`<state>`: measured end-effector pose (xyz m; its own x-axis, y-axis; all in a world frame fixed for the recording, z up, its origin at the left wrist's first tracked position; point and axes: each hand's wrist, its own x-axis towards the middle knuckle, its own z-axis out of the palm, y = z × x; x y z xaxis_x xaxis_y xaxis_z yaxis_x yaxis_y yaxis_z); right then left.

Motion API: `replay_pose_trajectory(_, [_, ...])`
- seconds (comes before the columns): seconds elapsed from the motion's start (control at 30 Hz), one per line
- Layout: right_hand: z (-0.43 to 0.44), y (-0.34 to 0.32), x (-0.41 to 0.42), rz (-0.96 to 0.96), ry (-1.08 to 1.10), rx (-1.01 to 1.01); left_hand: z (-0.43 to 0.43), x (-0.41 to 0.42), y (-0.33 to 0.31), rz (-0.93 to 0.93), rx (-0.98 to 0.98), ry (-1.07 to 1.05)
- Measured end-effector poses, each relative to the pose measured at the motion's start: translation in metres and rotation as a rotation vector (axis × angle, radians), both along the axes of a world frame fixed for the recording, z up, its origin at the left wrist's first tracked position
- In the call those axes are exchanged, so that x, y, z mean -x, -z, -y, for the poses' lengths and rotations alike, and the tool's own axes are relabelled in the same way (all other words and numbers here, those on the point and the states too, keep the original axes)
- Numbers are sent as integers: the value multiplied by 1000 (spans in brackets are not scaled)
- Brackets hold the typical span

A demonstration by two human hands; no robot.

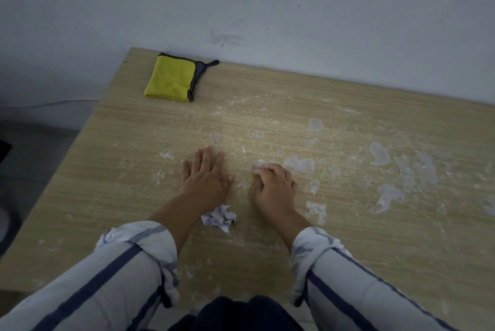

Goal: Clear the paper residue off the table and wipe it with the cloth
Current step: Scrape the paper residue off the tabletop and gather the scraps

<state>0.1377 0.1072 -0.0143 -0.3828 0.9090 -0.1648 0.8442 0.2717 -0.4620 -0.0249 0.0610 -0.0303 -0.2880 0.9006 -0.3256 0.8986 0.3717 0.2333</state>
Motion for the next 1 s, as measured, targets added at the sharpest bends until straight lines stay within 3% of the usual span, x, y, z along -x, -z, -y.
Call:
replay_pose_trajectory(0.6, [2, -5, 1, -14, -7, 26, 0, 1, -2, 15, 19, 11])
replay_pose_trajectory(0.8, [2, -4, -9, 168, -224, -32, 0, 0, -1, 16, 13, 13])
replay_pose_trajectory(1.0, [1, -1, -4, 183, -185, -127, -1, 1, -1, 21, 13, 12])
